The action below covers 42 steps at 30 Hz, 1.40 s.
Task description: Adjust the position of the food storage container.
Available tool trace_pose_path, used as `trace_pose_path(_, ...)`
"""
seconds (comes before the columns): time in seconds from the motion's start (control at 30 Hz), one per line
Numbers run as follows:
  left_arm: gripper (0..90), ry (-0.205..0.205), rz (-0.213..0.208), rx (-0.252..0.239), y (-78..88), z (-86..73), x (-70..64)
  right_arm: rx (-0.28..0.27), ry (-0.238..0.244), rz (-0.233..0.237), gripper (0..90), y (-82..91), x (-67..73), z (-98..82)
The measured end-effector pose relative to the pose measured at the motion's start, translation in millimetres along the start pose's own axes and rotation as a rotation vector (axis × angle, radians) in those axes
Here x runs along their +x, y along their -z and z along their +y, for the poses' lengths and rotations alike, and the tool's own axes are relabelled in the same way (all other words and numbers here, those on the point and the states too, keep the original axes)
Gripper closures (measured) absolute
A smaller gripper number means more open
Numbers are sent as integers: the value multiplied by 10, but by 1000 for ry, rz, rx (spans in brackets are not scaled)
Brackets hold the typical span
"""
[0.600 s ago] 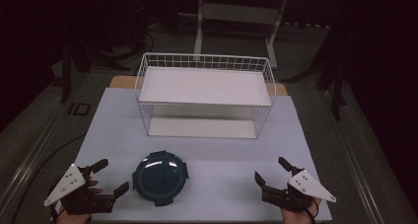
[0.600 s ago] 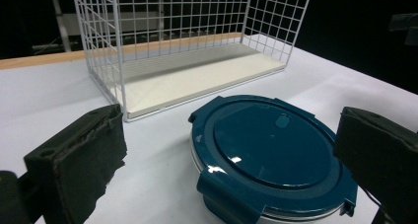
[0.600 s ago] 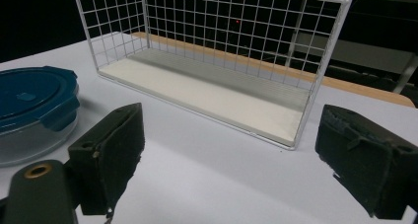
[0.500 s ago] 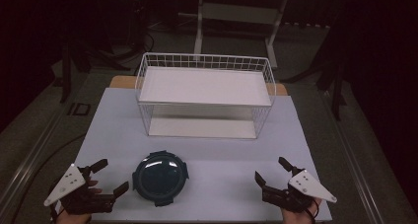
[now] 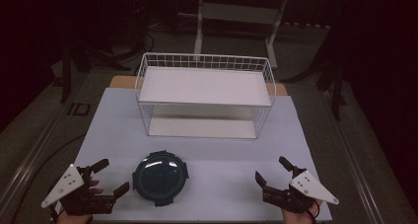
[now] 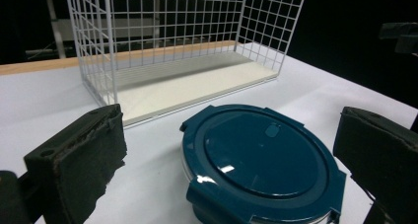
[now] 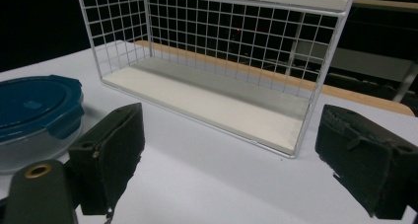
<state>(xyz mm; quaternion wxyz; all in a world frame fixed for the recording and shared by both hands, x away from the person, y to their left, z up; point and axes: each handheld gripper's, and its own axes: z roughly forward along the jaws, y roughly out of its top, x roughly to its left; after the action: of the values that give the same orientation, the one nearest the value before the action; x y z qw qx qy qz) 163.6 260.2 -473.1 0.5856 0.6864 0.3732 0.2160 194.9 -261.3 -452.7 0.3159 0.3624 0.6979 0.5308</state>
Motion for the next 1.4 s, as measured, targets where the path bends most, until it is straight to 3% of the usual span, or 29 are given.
trace_pose_path(0.2, 0, -30, -39, -4, -12, 106, -25, -17, -5, -2, 113, 6, -5, 10)
trace_pose_path(0.33, 4, -79, -26, 37, -18, 144, 10, -5, -13, 1, 113, -3, -14, 0)
trace_pose_path(0.47, 25, -68, -27, 51, 24, 162, 70, -7, -13, -2, 113, 7, -15, 5)
trace_pose_path(0.5, 25, -35, -71, 82, 49, 172, 122, -5, -14, -3, 113, 6, -14, 4)
trace_pose_path(0.6, 24, -19, -102, 150, 66, 173, 180, 2, -21, 2, 113, -11, -10, -5)
trace_pose_path(0.67, 24, -22, -106, 176, 69, 163, 216, 9, -26, 7, 113, -23, -10, -10)
trace_pose_path(0.73, 24, 2, -143, 189, 66, 142, 271, 9, -31, 9, 113, -30, -9, -13)
trace_pose_path(0.8, 24, -3, -140, 196, 61, 126, 282, 11, -30, 10, 113, -30, -10, -14)
trace_pose_path(0.87, 40, -28, -134, 248, 31, 62, 306, 12, -29, 12, 113, -28, -11, -15)
trace_pose_path(0.93, 141, -40, -129, 268, 15, 22, 331, 11, -30, 13, 113, -28, -15, -16)
trace_pose_path(1.07, 424, -44, -167, 323, -43, -45, 385, 16, -32, 21, 114, -35, -18, -21)
trace_pose_path(1.13, 530, -63, -155, 362, -88, -81, 396, 17, -33, 24, 114, -36, -18, -22)
trace_pose_path(1.27, 682, -57, -150, 423, -185, -159, 429, 21, -47, 44, 115, -44, -22, -28)
trace_pose_path(1.33, 746, -60, -149, 430, -206, -175, 428, 24, -49, 48, 115, -46, -22, -28)
trace_pose_path(1.4, 804, -84, -143, 460, -256, -203, 424, 24, -46, 49, 115, -47, -19, -30)
